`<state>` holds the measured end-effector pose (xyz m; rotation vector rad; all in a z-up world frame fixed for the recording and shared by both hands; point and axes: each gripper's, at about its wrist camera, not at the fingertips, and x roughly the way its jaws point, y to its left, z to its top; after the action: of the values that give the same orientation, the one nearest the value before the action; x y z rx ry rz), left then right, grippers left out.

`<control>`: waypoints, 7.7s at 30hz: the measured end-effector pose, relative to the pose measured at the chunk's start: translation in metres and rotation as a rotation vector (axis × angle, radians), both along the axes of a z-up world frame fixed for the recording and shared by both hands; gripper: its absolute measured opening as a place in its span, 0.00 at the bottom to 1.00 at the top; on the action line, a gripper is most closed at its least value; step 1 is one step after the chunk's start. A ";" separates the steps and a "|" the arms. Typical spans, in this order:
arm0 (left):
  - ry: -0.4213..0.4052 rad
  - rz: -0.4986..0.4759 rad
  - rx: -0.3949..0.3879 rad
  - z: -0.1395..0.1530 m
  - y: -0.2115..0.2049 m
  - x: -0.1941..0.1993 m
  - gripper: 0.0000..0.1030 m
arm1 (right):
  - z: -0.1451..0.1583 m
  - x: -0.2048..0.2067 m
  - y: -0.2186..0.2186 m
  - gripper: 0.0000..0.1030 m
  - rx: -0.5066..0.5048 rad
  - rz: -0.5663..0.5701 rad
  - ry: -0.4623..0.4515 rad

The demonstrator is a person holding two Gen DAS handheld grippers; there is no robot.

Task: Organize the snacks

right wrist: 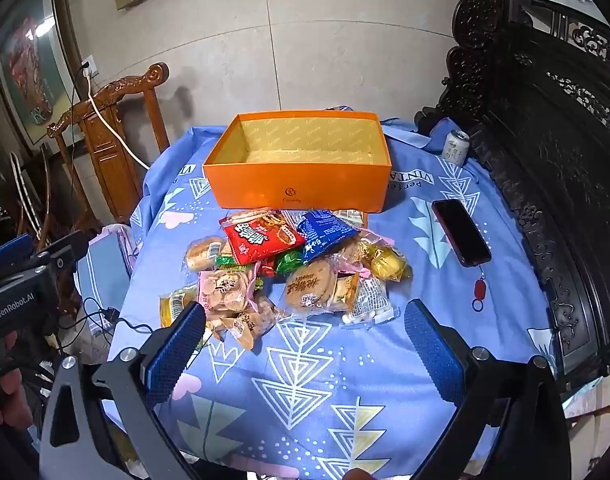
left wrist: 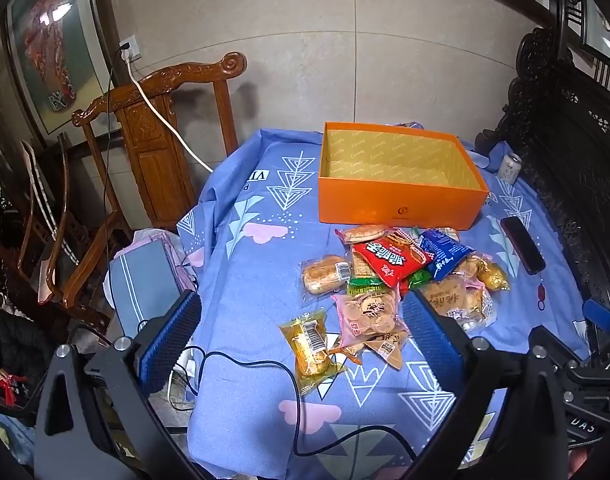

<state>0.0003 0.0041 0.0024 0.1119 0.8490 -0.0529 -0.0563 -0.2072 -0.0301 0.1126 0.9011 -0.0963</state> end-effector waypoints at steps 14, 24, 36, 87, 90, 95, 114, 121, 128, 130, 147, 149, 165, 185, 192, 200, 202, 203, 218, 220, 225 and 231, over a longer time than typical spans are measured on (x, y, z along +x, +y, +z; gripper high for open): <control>0.004 0.003 0.006 -0.008 0.001 0.000 0.96 | 0.000 0.001 0.000 0.97 0.000 -0.001 0.001; 0.002 0.006 0.009 -0.010 0.002 0.001 0.96 | 0.000 0.002 0.000 0.97 -0.001 0.000 0.002; 0.003 0.009 0.009 -0.009 0.004 0.003 0.96 | -0.002 0.004 0.002 0.97 -0.003 0.004 0.004; 0.027 0.045 -0.002 -0.053 0.039 0.019 0.96 | -0.041 0.004 -0.034 0.97 -0.039 0.078 -0.040; 0.033 0.055 -0.009 -0.062 0.048 0.025 0.96 | -0.054 0.013 -0.037 0.97 -0.036 0.125 -0.044; 0.033 0.072 -0.012 -0.066 0.051 0.039 0.96 | -0.067 0.057 -0.033 0.97 -0.057 0.222 -0.032; 0.114 0.008 0.023 -0.101 0.022 0.116 0.96 | -0.169 0.220 -0.052 0.77 -0.056 0.410 0.261; 0.137 -0.037 0.027 -0.112 0.006 0.135 0.96 | -0.178 0.220 -0.053 0.57 -0.010 0.427 0.275; 0.116 -0.211 0.028 -0.126 -0.036 0.154 0.96 | -0.153 0.196 -0.077 0.48 0.074 0.357 0.215; 0.107 -0.277 0.028 -0.134 -0.049 0.158 0.96 | -0.140 0.188 -0.084 0.48 0.120 0.315 0.175; 0.357 -0.661 -0.051 -0.223 -0.113 0.207 0.96 | -0.118 0.149 -0.096 0.48 0.330 0.194 0.090; 0.377 -0.669 -0.034 -0.233 -0.119 0.214 0.96 | -0.119 0.149 -0.097 0.48 0.335 0.185 0.087; 0.256 -0.622 -0.136 -0.208 -0.109 0.194 0.61 | -0.118 0.144 -0.098 0.48 0.336 0.161 0.077; -0.030 -0.420 -0.239 -0.028 -0.071 0.249 0.62 | -0.012 0.218 -0.112 0.49 0.217 0.187 -0.188; -0.048 -0.355 -0.156 -0.025 -0.099 0.315 0.91 | -0.009 0.283 -0.123 0.59 0.171 0.144 -0.230; -0.072 -0.305 -0.103 -0.035 -0.097 0.302 0.96 | -0.016 0.266 -0.126 0.83 0.150 0.129 -0.220; -0.061 -0.305 -0.105 -0.041 -0.089 0.286 0.96 | -0.021 0.250 -0.125 0.83 0.147 0.148 -0.204; -0.048 -0.299 -0.112 -0.043 -0.086 0.280 0.96 | -0.024 0.241 -0.125 0.83 0.146 0.156 -0.193; 0.077 -0.289 -0.141 -0.106 -0.041 0.160 0.96 | -0.124 0.129 -0.141 0.80 0.201 0.162 0.051; 0.105 -0.279 -0.148 -0.113 -0.036 0.151 0.96 | -0.142 0.126 -0.143 0.78 0.193 0.146 0.091; 0.122 -0.273 -0.157 -0.117 -0.032 0.135 0.96 | -0.168 0.129 -0.146 0.74 0.188 0.139 0.142; 0.135 -0.324 -0.155 -0.117 -0.052 0.121 0.96 | -0.186 0.136 -0.154 0.69 0.161 0.121 0.161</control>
<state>0.1216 -0.0484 -0.1142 0.1001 0.9522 -0.4335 0.0794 -0.3614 -0.2161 0.2024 1.0736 0.0810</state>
